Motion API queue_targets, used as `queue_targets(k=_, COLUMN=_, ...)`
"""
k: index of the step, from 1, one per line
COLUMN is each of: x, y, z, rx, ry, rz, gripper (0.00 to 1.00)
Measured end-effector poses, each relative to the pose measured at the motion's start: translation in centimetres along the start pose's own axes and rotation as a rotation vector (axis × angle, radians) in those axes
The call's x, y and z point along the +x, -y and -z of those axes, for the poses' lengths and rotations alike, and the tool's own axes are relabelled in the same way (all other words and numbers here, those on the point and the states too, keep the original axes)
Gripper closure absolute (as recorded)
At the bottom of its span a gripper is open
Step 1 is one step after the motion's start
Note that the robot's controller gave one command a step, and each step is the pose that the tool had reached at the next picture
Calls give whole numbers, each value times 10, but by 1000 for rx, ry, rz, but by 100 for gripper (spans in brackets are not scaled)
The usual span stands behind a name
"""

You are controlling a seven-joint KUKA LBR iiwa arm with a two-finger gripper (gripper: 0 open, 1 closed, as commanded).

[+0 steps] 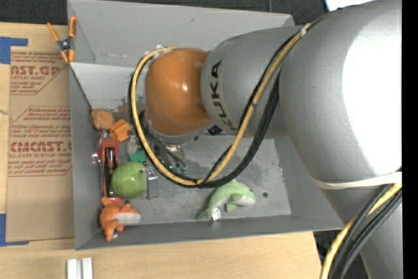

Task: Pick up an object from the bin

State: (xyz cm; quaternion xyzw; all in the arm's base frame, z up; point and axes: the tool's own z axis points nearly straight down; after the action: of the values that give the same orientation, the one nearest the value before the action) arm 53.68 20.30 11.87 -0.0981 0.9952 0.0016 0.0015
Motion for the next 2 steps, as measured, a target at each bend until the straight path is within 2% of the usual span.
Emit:
queue_targets(k=1, x=-10, y=-2, z=-18, rx=2, ry=4, rz=391, gripper=0)
queue_targets(k=2, x=-14, y=-3, z=-26, rx=0, ry=4, rz=463, gripper=100)
